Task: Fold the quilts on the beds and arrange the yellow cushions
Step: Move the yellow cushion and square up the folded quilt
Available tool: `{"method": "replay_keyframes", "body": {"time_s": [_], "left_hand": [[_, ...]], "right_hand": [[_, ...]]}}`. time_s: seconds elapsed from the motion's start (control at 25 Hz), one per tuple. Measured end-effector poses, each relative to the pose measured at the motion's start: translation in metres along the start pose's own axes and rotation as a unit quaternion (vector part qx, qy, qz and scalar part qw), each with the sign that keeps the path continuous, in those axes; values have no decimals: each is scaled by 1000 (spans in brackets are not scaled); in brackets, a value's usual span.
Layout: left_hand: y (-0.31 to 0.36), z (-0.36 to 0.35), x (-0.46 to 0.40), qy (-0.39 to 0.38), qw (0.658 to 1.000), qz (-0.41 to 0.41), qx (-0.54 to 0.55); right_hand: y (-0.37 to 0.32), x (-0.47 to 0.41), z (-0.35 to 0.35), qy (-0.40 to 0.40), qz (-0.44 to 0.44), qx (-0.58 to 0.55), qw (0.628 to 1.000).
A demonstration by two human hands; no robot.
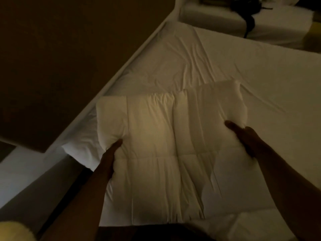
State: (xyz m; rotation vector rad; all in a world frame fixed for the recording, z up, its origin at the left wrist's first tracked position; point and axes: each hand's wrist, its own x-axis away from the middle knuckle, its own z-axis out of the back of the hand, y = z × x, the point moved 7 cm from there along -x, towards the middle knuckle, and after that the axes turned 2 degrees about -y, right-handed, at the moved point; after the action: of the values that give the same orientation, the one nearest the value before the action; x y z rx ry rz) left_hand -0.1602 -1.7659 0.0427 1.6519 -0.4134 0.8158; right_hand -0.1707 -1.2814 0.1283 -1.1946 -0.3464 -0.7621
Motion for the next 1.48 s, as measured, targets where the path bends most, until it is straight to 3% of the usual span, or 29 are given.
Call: {"method": "replay_keyframes", "body": {"time_s": [0.28, 0.68, 0.96, 1.32, 1.48], "left_hand": [[35, 64, -16, 62, 998, 3, -10], [97, 49, -102, 109, 994, -25, 22], [125, 45, -208, 76, 990, -3, 116], [112, -47, -250, -44, 971, 29, 232], [116, -79, -269, -56, 964, -17, 259]], "right_hand": [[-55, -8, -82, -19, 0, 7, 1000], [-158, -115, -129, -61, 31, 1, 998], [-250, -195, -200, -37, 64, 35, 997], [-383, -297, -225, -83, 179, 96, 976], [-434, -347, -243, -107, 252, 112, 955]]}}
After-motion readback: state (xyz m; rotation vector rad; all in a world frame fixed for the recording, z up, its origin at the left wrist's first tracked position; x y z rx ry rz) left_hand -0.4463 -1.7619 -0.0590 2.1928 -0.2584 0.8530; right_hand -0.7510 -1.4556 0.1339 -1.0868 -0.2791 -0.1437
